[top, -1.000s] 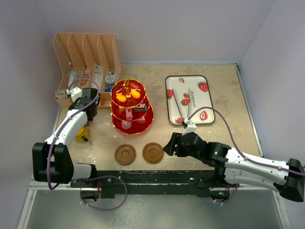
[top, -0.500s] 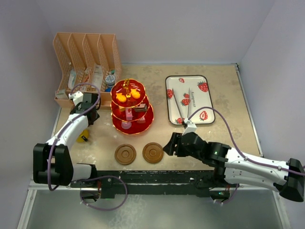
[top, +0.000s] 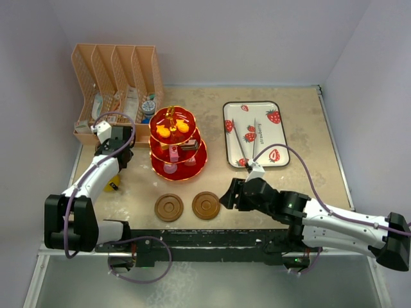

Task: Serve the afternoon tea
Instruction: Pick up the cup at the center of the board, then place the cup on the coaster.

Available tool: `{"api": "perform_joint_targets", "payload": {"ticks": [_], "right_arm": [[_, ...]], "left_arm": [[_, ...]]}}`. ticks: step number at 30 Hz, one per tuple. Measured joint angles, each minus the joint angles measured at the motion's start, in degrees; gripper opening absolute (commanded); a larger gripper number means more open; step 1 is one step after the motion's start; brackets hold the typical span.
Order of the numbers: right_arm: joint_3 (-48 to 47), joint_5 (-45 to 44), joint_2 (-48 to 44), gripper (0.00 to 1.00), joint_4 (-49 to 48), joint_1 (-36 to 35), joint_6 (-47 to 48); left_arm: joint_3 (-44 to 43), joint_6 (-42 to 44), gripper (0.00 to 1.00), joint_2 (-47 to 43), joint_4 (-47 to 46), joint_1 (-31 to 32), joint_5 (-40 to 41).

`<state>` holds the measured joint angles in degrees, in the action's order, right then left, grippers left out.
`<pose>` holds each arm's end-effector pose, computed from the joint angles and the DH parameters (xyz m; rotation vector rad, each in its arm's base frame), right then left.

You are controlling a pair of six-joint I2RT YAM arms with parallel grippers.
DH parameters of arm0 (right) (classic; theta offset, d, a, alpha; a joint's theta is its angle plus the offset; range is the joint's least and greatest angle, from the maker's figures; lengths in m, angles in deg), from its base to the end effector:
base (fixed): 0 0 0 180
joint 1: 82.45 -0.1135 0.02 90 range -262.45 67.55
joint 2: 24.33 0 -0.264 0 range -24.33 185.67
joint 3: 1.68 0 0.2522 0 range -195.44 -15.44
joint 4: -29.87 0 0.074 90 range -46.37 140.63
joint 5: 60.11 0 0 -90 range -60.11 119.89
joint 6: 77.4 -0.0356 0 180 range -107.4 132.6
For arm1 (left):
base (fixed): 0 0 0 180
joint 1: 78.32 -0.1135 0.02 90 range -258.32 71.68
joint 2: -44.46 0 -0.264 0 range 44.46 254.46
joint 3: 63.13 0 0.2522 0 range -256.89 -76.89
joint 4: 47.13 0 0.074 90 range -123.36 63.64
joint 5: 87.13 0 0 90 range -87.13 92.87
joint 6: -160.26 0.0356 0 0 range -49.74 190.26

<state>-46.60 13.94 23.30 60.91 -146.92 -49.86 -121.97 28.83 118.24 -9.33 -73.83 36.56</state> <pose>0.0881 0.1618 0.2365 0.1317 2.3005 0.9550 0.2534 -0.0001 0.2195 -0.9540 2.1131 0.3397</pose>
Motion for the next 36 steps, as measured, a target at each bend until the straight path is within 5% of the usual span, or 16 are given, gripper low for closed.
{"api": "perform_joint_targets", "payload": {"ticks": [5,13,28,36], "right_arm": [[0.0,0.2,1.11,0.63,-0.02,0.0,0.0],[0.0,0.42,1.77,0.63,-0.02,0.0,-0.04],[0.0,0.46,1.77,0.63,-0.37,0.0,-0.66],[-0.02,0.63,2.38,0.63,-1.31,0.0,-0.83]], "left_arm": [[0.0,0.0,0.34,0.24,-0.46,0.02,0.72],[1.6,0.35,0.01,0.24,-3.06,-0.02,1.01],[5.73,-1.03,0.0,-10.54,1.03,0.7,-6.16],[6.45,-7.48,0.0,-12.39,7.06,15.06,-0.52]]}}
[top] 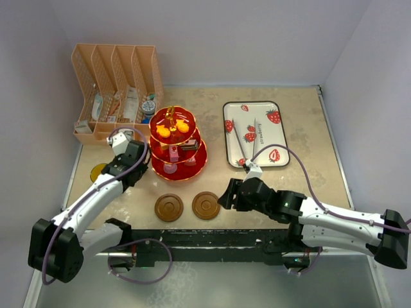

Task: Serve the afternoon tea
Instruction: Place the cup on the coaster.

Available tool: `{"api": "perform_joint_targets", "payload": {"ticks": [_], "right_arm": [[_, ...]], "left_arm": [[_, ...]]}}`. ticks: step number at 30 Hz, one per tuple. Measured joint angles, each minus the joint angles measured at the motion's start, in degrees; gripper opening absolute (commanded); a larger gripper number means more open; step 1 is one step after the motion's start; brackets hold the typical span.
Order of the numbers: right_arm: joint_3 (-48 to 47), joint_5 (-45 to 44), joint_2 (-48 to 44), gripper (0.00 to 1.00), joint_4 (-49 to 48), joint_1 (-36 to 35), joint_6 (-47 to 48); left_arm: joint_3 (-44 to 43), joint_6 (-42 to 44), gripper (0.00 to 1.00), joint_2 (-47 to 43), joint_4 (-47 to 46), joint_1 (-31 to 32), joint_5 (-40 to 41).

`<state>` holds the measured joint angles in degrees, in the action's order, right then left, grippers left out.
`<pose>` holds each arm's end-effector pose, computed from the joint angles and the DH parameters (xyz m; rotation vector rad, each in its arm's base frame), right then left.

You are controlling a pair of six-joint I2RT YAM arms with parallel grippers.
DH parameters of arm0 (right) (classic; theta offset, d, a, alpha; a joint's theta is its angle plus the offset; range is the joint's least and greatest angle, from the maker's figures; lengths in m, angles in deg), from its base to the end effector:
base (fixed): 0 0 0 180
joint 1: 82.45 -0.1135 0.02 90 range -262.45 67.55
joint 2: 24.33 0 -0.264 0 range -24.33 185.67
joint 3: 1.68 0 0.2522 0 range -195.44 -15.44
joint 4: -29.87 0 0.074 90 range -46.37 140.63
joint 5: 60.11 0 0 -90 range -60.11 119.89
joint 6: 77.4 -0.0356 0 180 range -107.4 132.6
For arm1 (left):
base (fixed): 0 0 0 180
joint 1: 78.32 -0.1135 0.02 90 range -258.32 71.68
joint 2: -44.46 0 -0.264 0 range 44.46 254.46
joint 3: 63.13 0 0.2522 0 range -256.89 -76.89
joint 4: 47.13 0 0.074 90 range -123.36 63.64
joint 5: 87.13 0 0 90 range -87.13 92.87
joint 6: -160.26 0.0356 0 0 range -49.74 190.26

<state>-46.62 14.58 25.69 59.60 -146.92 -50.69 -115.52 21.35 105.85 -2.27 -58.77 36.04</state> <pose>0.0906 0.1679 0.2316 0.1392 2.3237 0.9524 0.1987 -0.0499 0.2220 -0.8014 2.1745 0.1446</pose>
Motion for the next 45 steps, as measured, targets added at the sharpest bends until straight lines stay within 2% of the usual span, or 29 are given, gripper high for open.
{"api": "perform_joint_targets", "payload": {"ticks": [6,10,19,29,37,45], "right_arm": [[0.0,0.0,0.7,0.63,0.0,0.0,-0.37],[0.0,-0.02,0.66,0.63,-0.02,0.0,-0.79],[0.0,-0.09,-0.68,0.63,0.02,0.0,-2.23],[0.26,-0.22,-3.52,0.63,0.46,0.0,-3.37],[1.07,-0.15,-3.91,0.63,0.48,0.0,-3.61],[1.55,0.22,-3.89,0.63,0.48,0.0,-3.63]], "left_arm": [[0.98,-3.28,0.0,-5.29,3.67,5.92,2.05],[1.55,-6.64,0.0,-7.19,6.32,12.04,4.7],[1.64,-22.62,0.0,-9.55,19.82,32.79,15.43],[-2.56,-39.36,0.0,-4.68,31.87,43.23,22.4],[-4.24,-41.4,0.0,-4.85,34.69,47.3,21.51],[-1.51,-32.92,0.0,-14.78,30.47,49.81,15.5]]}}
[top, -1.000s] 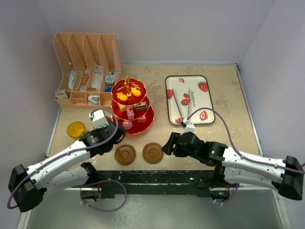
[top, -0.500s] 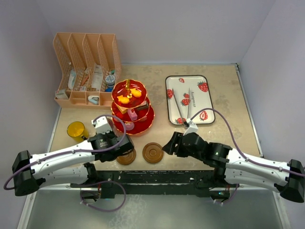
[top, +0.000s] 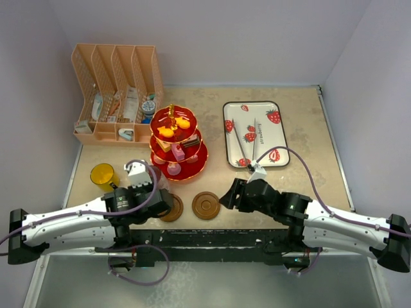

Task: Serve the afternoon tea
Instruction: Place the cup on the coaster.

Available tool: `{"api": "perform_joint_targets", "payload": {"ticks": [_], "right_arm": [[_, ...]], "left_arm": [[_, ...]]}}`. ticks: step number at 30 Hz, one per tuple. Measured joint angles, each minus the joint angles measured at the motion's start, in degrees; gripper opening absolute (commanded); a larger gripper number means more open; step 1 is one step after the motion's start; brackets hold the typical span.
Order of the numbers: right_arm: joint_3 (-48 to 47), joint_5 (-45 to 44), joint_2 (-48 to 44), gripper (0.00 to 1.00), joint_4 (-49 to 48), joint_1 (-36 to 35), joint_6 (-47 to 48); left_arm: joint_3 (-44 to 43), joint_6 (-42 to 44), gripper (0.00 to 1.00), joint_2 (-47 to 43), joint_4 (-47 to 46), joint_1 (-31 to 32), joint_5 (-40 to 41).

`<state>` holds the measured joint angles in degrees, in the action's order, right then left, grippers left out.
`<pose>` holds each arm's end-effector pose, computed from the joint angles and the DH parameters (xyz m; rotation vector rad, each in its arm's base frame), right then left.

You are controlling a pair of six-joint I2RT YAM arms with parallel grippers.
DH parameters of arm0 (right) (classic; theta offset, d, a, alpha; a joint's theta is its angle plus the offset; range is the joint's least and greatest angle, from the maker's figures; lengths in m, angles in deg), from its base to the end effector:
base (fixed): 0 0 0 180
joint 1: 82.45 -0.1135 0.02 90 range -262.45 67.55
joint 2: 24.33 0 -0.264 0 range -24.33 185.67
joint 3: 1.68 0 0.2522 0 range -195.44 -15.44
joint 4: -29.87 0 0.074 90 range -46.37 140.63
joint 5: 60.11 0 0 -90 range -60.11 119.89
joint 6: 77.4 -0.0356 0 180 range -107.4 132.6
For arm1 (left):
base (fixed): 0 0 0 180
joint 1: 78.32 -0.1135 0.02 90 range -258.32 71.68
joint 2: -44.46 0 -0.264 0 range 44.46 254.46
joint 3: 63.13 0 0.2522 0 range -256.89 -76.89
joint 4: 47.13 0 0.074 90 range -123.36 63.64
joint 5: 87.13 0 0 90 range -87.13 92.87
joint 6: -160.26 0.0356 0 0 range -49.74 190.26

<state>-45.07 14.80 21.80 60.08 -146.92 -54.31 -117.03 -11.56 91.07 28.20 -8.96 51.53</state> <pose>0.0859 0.1583 0.2328 0.2156 2.3080 1.0191 0.0692 -0.1078 0.2469 -0.4359 2.1925 -0.1679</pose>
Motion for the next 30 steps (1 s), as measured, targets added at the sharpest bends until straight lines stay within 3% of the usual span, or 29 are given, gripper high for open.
{"api": "perform_joint_targets", "payload": {"ticks": [9,19,24,30], "right_arm": [[0.44,-0.44,-0.37,0.63,-0.07,0.0,-0.55],[0.74,-0.42,-0.5,0.63,-0.04,0.0,-0.68],[0.79,-0.37,-0.42,0.63,-0.09,0.0,-0.68],[0.79,-0.24,0.83,0.63,-1.01,0.0,-0.61]], "left_arm": [[0.13,-1.66,0.0,4.0,1.07,10.27,-1.33],[-2.6,-17.59,0.0,15.12,8.98,28.2,2.73],[-3.63,-26.45,0.0,19.34,13.0,33.16,3.48],[-2.05,-30.64,0.0,15.85,14.08,34.18,4.15]]}}
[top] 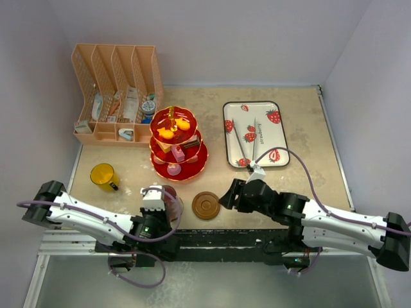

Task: Serve the afternoon tea
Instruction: Place the cup on the coaster.

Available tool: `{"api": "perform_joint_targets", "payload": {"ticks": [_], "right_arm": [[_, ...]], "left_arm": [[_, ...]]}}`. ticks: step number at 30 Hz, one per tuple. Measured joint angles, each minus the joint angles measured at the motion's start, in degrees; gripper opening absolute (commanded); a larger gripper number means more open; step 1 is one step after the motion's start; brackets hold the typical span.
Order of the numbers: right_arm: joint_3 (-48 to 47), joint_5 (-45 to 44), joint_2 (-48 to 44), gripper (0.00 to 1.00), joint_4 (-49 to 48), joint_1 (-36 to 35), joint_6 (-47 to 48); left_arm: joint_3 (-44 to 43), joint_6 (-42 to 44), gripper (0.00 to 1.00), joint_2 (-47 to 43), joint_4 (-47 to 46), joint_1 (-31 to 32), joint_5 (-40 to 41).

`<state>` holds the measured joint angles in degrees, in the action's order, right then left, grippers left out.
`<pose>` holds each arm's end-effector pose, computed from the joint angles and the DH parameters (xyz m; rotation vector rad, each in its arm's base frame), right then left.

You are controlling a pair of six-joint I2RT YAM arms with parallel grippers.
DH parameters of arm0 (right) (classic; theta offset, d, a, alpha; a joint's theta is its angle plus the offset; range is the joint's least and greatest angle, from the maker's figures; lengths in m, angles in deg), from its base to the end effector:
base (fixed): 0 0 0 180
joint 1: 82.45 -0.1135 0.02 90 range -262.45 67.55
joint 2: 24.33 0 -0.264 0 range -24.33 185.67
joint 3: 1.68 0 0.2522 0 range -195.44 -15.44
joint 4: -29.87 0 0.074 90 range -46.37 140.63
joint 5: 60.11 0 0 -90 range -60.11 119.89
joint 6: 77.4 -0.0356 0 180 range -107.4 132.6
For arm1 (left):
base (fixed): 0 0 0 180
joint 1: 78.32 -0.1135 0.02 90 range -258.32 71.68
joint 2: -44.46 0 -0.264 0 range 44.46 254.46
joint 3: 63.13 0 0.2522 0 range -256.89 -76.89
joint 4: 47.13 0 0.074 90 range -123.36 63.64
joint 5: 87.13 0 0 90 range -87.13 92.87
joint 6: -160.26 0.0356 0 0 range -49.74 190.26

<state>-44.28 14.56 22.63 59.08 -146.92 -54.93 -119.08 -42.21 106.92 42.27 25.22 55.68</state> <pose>0.0867 0.1598 0.2274 0.2295 2.3152 1.0104 -0.0049 -0.1415 0.2240 -0.1164 2.2227 -0.2322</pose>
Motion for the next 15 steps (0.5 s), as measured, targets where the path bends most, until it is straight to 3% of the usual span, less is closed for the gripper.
{"api": "perform_joint_targets", "payload": {"ticks": [4,11,15], "right_arm": [[-0.02,0.31,2.23,0.63,-0.96,0.0,0.07],[-0.02,1.51,3.65,0.63,-2.16,0.0,0.17],[-0.02,1.53,3.52,0.63,-2.23,0.0,0.17]], "left_arm": [[1.16,-1.16,0.0,0.2,0.85,0.0,-0.07],[-0.48,-4.92,0.0,9.97,3.82,0.07,1.55],[-0.13,-4.37,0.0,8.52,2.62,0.04,1.49]]}}
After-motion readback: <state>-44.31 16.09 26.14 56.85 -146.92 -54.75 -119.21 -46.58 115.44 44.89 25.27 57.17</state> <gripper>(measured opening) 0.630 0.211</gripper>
